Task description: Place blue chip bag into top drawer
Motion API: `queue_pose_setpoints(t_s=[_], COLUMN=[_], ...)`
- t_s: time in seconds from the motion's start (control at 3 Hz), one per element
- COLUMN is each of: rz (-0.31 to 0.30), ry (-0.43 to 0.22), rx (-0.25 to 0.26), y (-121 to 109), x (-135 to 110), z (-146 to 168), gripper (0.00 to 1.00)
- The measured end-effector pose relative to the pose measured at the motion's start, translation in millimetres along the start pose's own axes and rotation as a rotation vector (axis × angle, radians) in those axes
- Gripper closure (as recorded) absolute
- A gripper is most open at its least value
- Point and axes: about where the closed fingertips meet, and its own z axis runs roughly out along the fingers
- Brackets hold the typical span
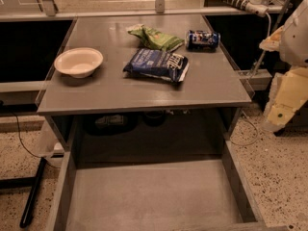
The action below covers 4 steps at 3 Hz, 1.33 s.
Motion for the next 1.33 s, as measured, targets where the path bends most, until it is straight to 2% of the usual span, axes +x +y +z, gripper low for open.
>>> queue_pose_setpoints(t_s=[0.33, 0.67, 1.0, 1.33], rz=[0.000, -0.041, -0.095, -0.153], ry=[0.000, 0.011, -0.021, -0.088], rx=[0.000, 0.028, 0.068, 0.092], y=[0, -16, -40, -57], x=[0, -18, -54, -87], z=[0, 8, 21, 38], gripper=[0.00, 0.00, 0.00, 0.00])
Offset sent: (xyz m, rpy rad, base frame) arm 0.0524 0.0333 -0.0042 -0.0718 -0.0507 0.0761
